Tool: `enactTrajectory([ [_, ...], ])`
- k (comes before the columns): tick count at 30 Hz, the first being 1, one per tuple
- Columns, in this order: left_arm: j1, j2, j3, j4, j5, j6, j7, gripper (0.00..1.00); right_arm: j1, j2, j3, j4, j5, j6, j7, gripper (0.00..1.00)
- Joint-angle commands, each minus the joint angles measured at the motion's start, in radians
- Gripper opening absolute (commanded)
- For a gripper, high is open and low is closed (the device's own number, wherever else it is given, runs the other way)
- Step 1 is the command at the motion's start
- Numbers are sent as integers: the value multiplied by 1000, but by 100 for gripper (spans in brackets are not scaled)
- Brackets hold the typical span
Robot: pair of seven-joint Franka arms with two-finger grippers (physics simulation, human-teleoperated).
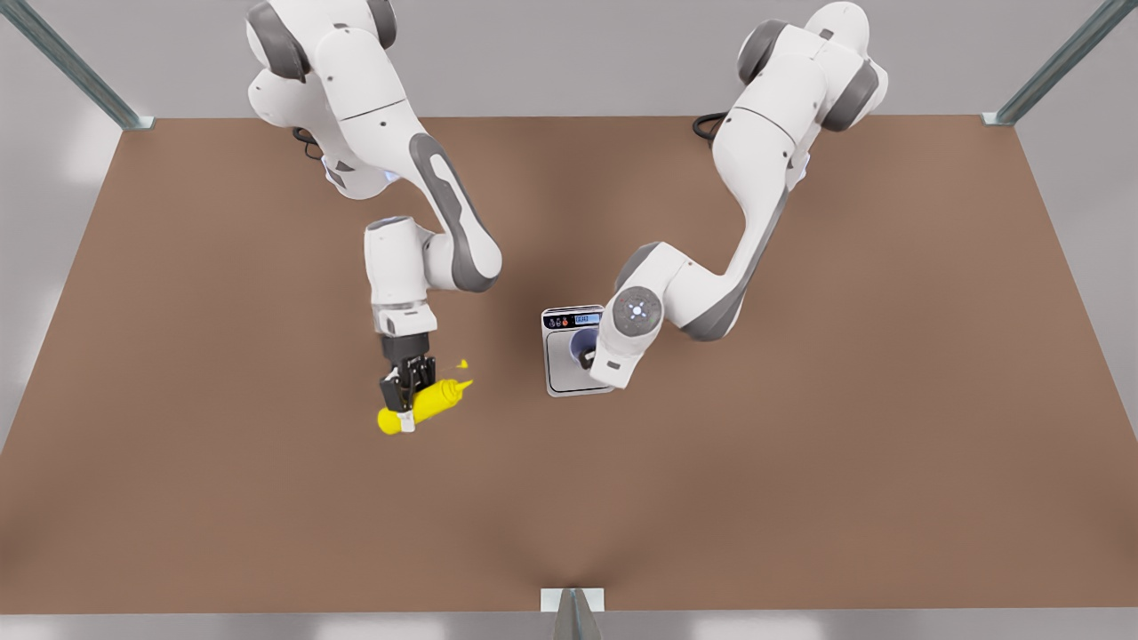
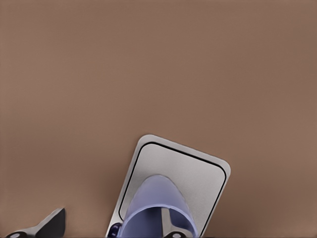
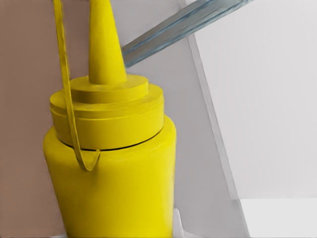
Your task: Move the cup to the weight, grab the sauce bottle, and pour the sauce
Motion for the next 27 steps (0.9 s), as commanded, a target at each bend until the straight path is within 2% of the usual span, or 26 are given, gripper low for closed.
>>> enactTrajectory([
  [1,0,-1,5,0,0,-2,0,100,18,6,-18,2,0,0,0,60],
  [4,3,-61,63,0,-32,-97,34,100,109,40,-63,17,8,0,-5,60],
  [9,3,-182,429,-3,-208,-340,403,100,179,41,-71,17,23,0,-34,60],
  [11,2,-173,652,47,-166,-482,922,100,187,43,-77,28,23,0,-84,60],
  [12,3,-173,674,109,-69,-515,1046,100,195,43,-80,28,23,0,-110,60],
  [14,5,-216,718,181,-69,-557,1033,100,209,43,-88,37,23,0,-208,60],
  [15,37,-312,689,173,-63,-577,1011,100,218,44,-88,40,23,0,-251,60],
  [16,162,-415,515,126,-43,-574,958,100,221,44,-88,45,23,0,-270,60],
  [17,419,-501,153,69,101,-570,882,100,242,50,-91,46,23,0,-282,60],
  [18,546,-576,14,-41,112,-499,873,100,242,56,-106,66,23,-2,-325,60],
  [19,546,-582,16,-90,111,-469,873,100,242,59,-107,66,23,0,-357,60],
  [22,548,-556,16,-84,112,-469,873,100,256,127,-111,146,25,0,-485,59],
  [24,548,-547,17,-84,111,-475,879,100,308,185,-147,204,25,0,-497,59],
  [27,549,-544,17,-86,112,-478,882,100,321,198,-149,215,25,0,-577,59],
])
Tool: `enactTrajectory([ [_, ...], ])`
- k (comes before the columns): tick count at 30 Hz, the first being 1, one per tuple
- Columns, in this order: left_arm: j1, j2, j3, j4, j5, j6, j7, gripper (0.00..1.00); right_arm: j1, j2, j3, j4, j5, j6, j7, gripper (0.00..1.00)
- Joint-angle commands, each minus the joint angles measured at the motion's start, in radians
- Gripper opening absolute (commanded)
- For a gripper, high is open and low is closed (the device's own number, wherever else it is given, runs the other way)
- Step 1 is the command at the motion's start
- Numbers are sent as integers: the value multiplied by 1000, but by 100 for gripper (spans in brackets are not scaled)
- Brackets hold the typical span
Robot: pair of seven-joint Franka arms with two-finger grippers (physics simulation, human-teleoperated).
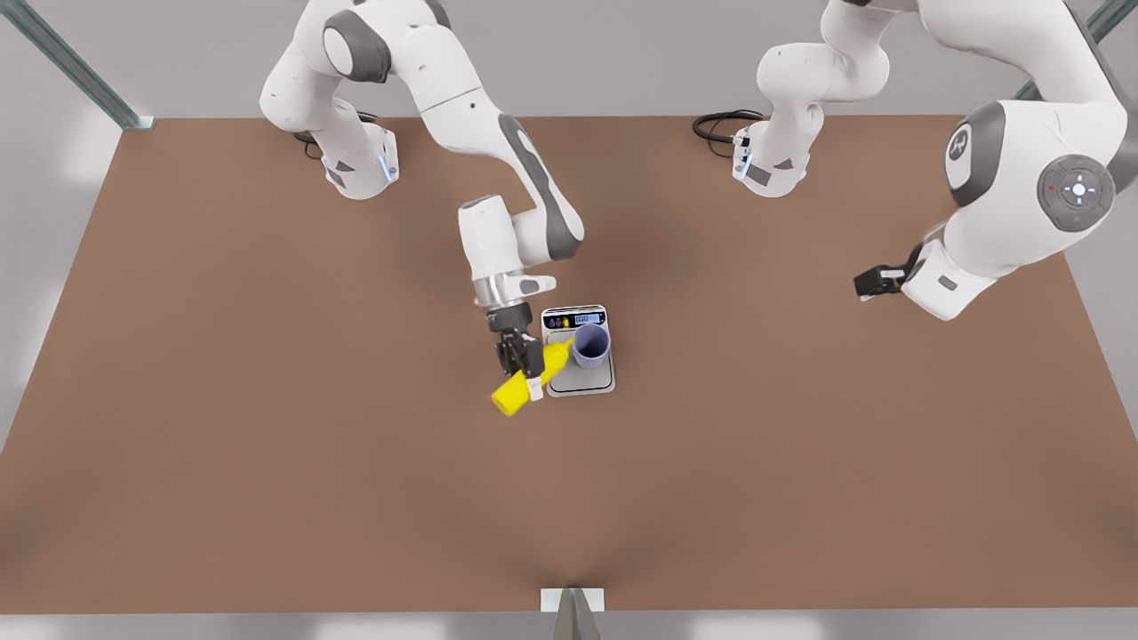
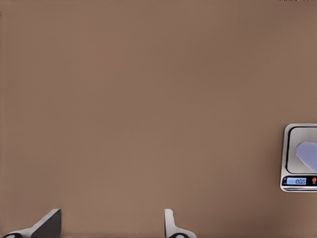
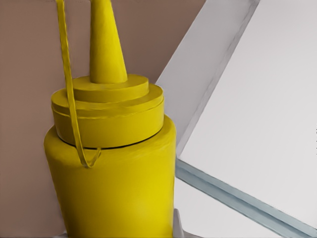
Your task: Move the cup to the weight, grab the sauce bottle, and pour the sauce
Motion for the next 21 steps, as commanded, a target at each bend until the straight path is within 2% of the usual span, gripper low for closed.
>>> enactTrajectory([
  [1,-4,0,0,0,9,0,3,100,3,10,0,2,0,0,0,59],
  [11,-2,5,9,-3,9,-5,6,100,32,129,0,87,29,0,1,59],
  [21,-4,11,15,-5,9,-5,6,100,35,121,0,83,54,-2,-2,59],
])
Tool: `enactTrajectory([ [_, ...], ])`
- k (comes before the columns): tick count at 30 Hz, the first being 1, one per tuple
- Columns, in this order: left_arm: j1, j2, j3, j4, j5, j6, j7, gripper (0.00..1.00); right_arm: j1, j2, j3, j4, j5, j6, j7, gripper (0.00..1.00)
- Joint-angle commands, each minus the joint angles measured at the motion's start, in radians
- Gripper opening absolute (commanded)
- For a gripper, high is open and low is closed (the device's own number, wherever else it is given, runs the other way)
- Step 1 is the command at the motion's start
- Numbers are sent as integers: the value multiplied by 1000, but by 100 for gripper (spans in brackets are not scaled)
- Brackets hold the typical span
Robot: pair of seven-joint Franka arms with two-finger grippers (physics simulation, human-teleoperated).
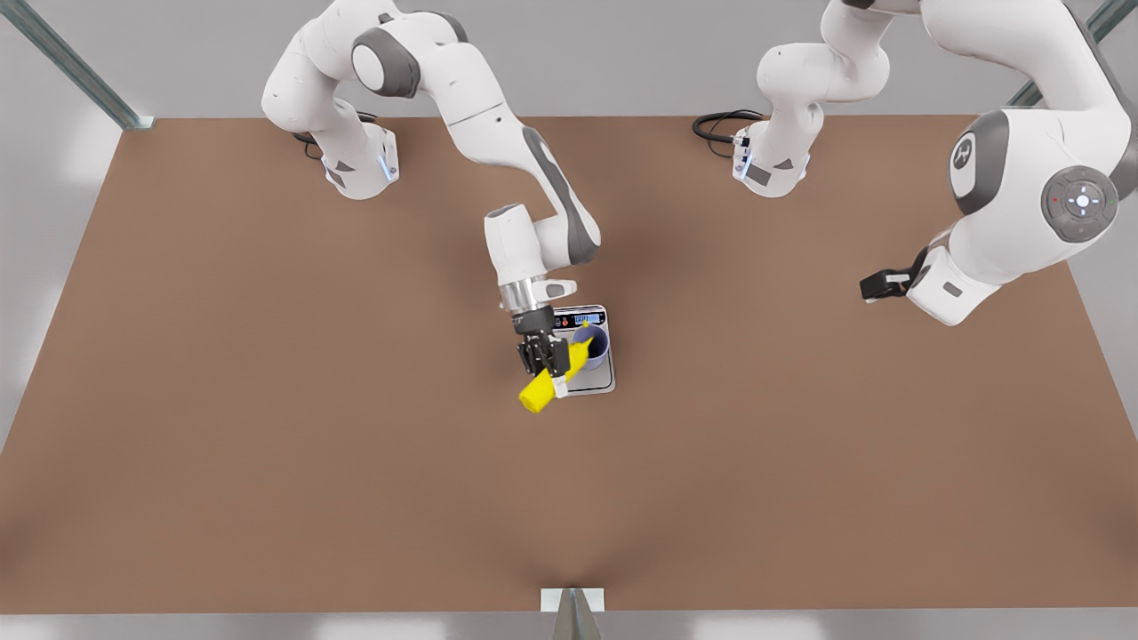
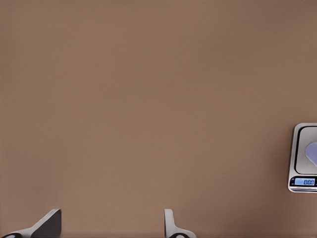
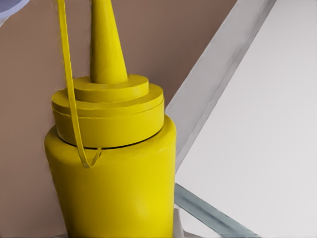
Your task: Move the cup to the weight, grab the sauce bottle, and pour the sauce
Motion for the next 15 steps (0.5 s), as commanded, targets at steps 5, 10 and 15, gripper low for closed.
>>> enactTrajectory([
  [5,0,0,0,0,0,-1,-2,100,-86,-97,4,19,211,-104,6,59],
  [10,0,8,0,0,0,-5,-5,100,-302,-244,11,-4,362,-416,37,59],
  [15,-2,9,-2,0,13,-18,-11,100,-580,-316,9,-74,369,-962,152,59],
])
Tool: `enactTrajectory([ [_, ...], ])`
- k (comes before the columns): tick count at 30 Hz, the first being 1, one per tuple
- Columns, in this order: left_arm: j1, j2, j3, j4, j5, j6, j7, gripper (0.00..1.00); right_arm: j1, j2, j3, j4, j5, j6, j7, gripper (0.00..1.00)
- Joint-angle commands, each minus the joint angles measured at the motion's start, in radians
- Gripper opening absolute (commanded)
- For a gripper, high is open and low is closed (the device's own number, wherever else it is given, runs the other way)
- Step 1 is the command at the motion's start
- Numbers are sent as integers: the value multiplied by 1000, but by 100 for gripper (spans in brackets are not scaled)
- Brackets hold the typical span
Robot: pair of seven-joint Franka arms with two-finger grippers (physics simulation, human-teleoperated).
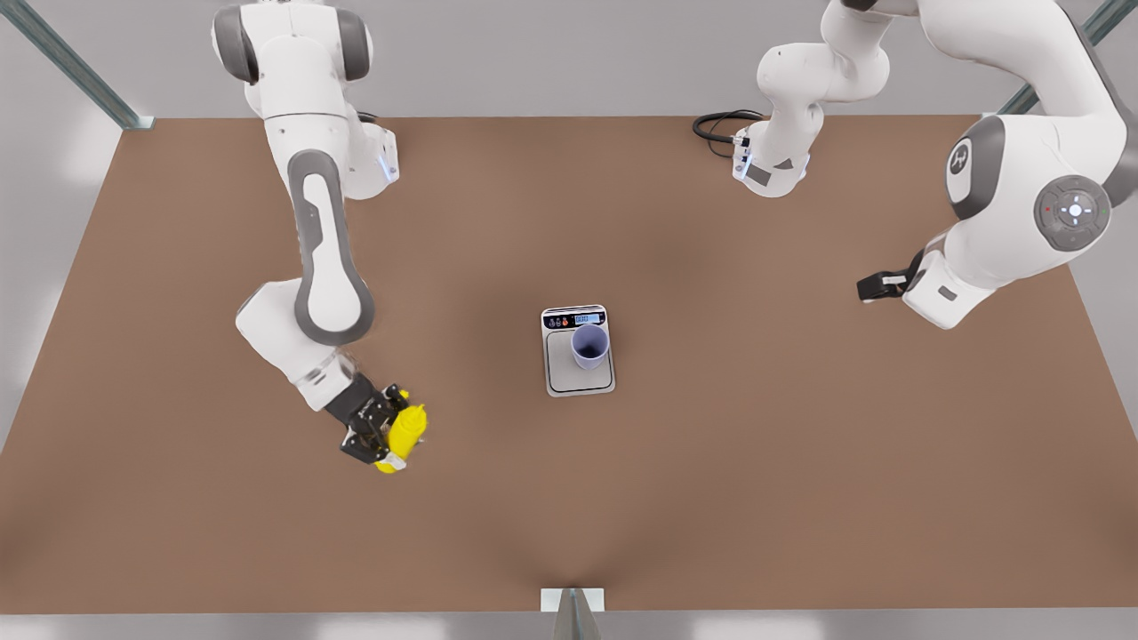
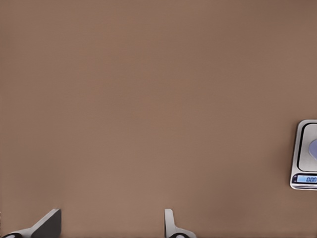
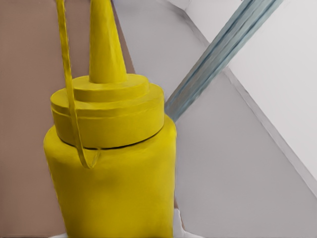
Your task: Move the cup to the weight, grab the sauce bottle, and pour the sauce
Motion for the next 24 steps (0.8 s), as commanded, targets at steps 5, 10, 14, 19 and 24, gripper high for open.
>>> enactTrajectory([
  [5,0,6,0,0,7,0,2,100,-201,69,2,7,5,-405,-23,59],
  [10,0,6,0,0,7,0,2,100,-304,208,15,7,139,-710,-49,59],
  [14,1,6,0,0,7,0,2,100,-411,236,133,-42,145,-761,38,59],
  [19,1,9,0,0,7,0,2,100,-417,245,129,-65,131,-750,135,59],
  [24,1,9,0,0,7,-2,0,100,-405,210,110,-65,77,-658,118,59],
])
